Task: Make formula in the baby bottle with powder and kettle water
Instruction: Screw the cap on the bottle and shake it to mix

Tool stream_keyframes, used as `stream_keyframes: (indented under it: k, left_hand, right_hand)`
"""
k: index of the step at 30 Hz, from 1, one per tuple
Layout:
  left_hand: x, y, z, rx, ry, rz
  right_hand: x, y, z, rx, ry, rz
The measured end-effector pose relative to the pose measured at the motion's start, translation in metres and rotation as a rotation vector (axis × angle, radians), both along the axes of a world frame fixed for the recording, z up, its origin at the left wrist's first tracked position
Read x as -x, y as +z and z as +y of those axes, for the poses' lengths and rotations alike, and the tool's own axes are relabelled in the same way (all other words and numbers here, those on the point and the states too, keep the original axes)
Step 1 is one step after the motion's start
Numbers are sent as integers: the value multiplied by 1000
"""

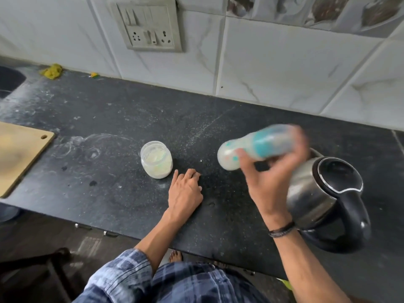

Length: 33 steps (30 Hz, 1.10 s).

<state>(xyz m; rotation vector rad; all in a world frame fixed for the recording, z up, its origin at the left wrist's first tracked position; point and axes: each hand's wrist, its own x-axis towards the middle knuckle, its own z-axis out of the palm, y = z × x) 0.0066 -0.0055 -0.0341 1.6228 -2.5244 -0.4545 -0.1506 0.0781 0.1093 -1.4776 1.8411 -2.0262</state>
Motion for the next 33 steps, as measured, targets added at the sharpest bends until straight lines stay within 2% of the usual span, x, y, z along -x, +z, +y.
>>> stream_keyframes:
  k: [1,2,5,7,10,11,16,17,20,21,24,26,27,30,31,33]
  left_hand:
    - [-1,0,-1,-5,-1,-2]
    - [-2,0,-1,-2,-3,0]
    - [-3,-1,3,-1,3,9]
    - [-1,-1,3,-2,0,12]
    - [-1,2,0,-5,-4,-7]
    - [-2,2,0,-4,-7,-7]
    - [0,-1,3,-4,-6,8]
    - [1,-1,2,-1,-6,6]
    - [-1,-1,0,-2,-5,-4]
    - [-2,-1,0,5,-7,-1]
    - [-3,-1,3,2,-10,3]
    - [-1,-2,3,5,-10,8]
    - [0,-2,3,11,-8,8]
    - [-3,-1,1,8,-5,2]
    - [-4,-1,0,15,-9,2]
    - [-5,-1,1,14,-12,4]
  right_hand:
    - [1,-5,-1,-108,36,5]
    - [1,-8,0,-125,53,-4]
    - [-3,5,8,103,35,-56]
    - [-2,6,7,166,-31,-36]
    - [3,-11,-5,-151,45,26]
    - [4,-14,-4,-192,69,35]
    - [1,3,11,175,-24,-5]
    - [3,0,8,165,-45,15]
    - [7,-16,-1,-147,27,61]
    - [7,-18,1,-166,46,57]
    - [3,1,13,57,45,-13]
    - [1,7,12,151,2,7]
    - [1,4,7,108,-6,9]
    - [4,-10,-4,-194,75,38]
    - [5,-11,-3,-179,93,29]
    - [3,-2,5,-22,112,-24]
